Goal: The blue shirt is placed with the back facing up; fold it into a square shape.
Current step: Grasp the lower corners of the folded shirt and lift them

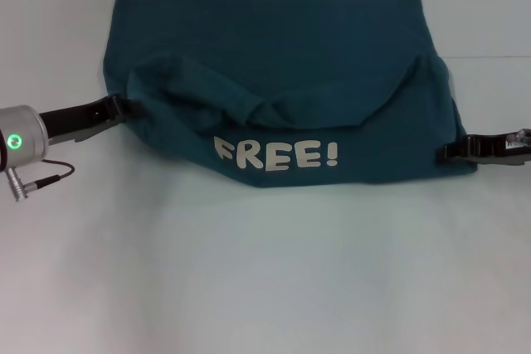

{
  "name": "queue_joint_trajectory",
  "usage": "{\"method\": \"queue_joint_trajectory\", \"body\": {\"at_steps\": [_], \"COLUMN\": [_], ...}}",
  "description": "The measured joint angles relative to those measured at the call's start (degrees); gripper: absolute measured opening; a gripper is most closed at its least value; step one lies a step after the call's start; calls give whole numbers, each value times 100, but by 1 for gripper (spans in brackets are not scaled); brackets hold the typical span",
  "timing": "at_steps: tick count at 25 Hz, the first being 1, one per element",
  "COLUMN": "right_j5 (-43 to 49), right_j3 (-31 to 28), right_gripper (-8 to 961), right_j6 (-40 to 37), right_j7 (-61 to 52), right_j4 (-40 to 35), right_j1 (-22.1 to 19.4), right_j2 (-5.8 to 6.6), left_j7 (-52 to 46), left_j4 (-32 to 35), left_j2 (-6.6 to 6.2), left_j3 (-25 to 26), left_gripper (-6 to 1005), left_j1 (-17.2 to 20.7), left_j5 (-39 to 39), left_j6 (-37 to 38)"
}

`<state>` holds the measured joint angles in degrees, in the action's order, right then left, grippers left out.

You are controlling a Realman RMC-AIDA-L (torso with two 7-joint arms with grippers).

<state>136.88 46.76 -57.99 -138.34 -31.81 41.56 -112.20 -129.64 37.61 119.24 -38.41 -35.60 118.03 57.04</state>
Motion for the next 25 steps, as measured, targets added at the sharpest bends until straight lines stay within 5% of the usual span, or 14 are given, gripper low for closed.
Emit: {"method": "queue_joint_trajectory", "body": {"at_steps": [8,15,18,25], "right_j5": [14,0,7,15], "right_j3": [10,-282,-647,-1054], "right_gripper": [370,152,50,51], "right_j6": [-59,-786,-1732,-3466], "right_j7": [-1,-1,-50,-138], "right_j4": [3,-256,-783,-1315], "right_j1": [-6,-118,-326,-695], "right_j2": [3,140,253,595], "left_j7": [0,-28,-213,-745], "left_j4": [1,58,236,1026], "left_j2": [15,-62,-159,-384], "left_j3": [0,-2,1,689], "left_gripper": [7,6,6,7], "left_j1": [1,50,180,493], "left_j5": [0,46,164,1143], "left_j6": [22,418,927,3021]}}
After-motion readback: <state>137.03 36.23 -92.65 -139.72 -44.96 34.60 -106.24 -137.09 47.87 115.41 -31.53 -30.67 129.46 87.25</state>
